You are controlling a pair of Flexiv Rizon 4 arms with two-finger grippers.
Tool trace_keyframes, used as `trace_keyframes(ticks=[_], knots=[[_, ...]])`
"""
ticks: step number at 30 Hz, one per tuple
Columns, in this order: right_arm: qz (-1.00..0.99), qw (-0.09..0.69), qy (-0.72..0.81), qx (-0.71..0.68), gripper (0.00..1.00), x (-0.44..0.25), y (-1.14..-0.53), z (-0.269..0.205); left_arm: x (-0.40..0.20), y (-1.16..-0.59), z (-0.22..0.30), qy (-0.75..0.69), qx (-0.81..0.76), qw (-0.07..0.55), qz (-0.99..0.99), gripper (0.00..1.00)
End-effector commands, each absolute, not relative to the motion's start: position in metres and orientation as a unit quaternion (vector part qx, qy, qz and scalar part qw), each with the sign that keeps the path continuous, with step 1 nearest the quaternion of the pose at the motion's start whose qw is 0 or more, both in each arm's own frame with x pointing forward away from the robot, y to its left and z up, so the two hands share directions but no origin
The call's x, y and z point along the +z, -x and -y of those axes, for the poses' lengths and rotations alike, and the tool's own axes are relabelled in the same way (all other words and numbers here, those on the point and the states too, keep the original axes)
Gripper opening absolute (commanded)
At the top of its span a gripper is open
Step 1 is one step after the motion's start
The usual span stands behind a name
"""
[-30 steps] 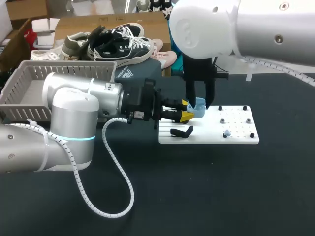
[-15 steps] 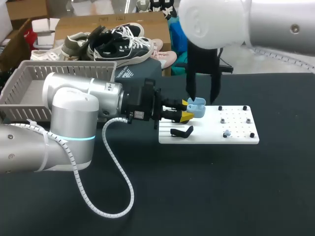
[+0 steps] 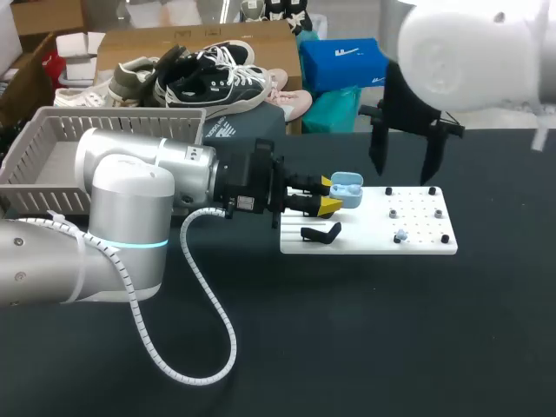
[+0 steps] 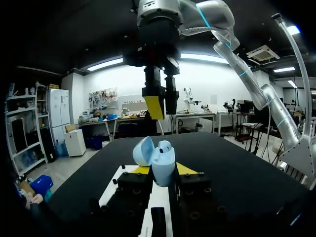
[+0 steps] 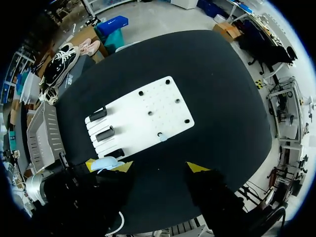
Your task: Pick up each earbud case from the left stands, insert the matching earbuds, close the lid, and place the case in the box.
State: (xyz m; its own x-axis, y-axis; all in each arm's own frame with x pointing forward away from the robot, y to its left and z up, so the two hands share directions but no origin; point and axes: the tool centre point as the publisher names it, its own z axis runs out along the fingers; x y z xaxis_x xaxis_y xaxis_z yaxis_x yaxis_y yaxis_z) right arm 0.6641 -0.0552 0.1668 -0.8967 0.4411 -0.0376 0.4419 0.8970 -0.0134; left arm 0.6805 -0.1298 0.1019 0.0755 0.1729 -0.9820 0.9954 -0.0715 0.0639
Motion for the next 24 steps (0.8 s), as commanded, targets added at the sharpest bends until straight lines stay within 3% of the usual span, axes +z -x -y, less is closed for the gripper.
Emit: trace_keyframes(ticks=[1,17,24], knots=[[-0.968,0.085,-0.22,0.086,0.5,0.159,-0.642,0.084,0.101,-0.68,0.13,-0.575,-0.452,0.456,-0.507,0.0],[-0.984,0.041,-0.157,0.071,0.42,0.088,-0.638,0.075,0.101,-0.68,0.13,-0.575,-0.452,0.456,-0.507,0.0],[-0.985,0.051,-0.145,0.074,0.5,0.07,-0.645,0.075,0.101,-0.68,0.13,-0.575,-0.452,0.456,-0.507,0.0]])
